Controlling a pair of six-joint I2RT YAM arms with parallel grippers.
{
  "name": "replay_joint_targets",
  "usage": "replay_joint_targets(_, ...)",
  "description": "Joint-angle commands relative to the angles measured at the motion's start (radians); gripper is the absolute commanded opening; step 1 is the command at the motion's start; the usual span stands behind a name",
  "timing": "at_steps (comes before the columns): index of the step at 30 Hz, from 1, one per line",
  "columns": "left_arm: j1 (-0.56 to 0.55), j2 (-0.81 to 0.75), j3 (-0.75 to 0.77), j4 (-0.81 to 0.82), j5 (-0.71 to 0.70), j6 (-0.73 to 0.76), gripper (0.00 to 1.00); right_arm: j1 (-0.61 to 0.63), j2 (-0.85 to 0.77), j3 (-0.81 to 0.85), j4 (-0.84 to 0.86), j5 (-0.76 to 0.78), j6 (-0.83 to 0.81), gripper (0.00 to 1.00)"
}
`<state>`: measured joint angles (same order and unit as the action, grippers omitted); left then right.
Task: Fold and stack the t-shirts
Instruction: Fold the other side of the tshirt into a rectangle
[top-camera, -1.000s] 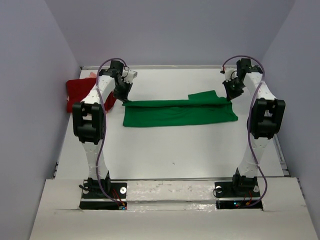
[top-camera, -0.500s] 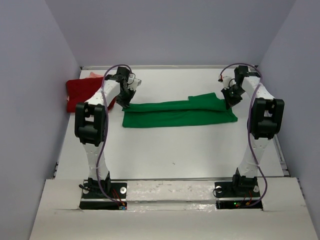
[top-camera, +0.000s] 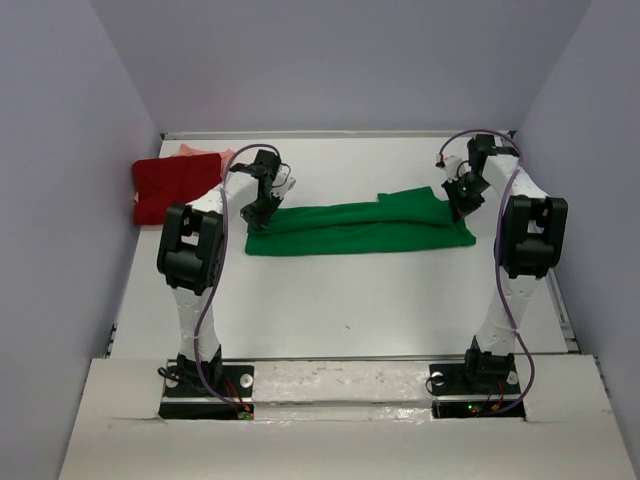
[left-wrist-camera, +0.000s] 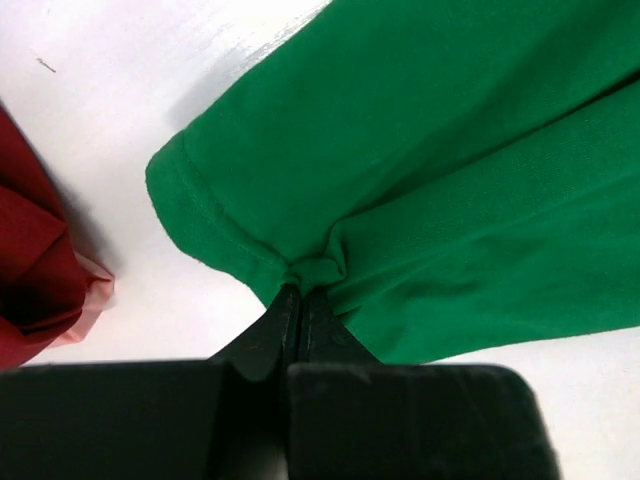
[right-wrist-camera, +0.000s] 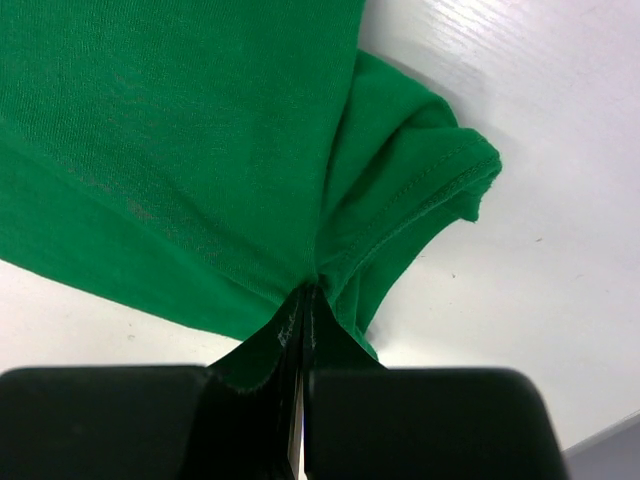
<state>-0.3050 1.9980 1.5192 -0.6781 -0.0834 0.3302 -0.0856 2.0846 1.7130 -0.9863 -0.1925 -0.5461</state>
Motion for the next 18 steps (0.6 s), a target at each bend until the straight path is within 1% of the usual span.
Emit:
replay_joint_targets(1,-0.016,-0.03,-0.019,0.011,-0.073,-0.011,0.0,-0.006,0.006,-0.004,0.006,0.025,-0.012,0.0)
replay_joint_targets(5,-0.032,-0.025,-0.031,0.023,-0.134,-0.014,0.0,-0.006,0.012,-0.006,0.009,0.03,-0.012,0.0)
replay_joint_targets(9,-0.042,-0.021,-0.044,0.038,-0.156,-0.019,0.0,-0.006,0.025,-0.019,0.014,0.036,-0.015,0.0)
replay_joint_targets(15,-0.051,-0.008,-0.048,0.049,-0.228,-0.031,0.0,-0.006,0.06,-0.009,0.015,0.038,-0.006,0.0)
replay_joint_targets(17,-0.052,-0.002,-0.047,0.055,-0.256,-0.034,0.14,-0.006,0.074,0.017,0.003,0.039,0.0,0.0)
replay_joint_targets(18,-0.054,-0.002,-0.047,0.057,-0.259,-0.033,0.19,-0.006,0.089,0.025,-0.009,0.039,0.002,0.11)
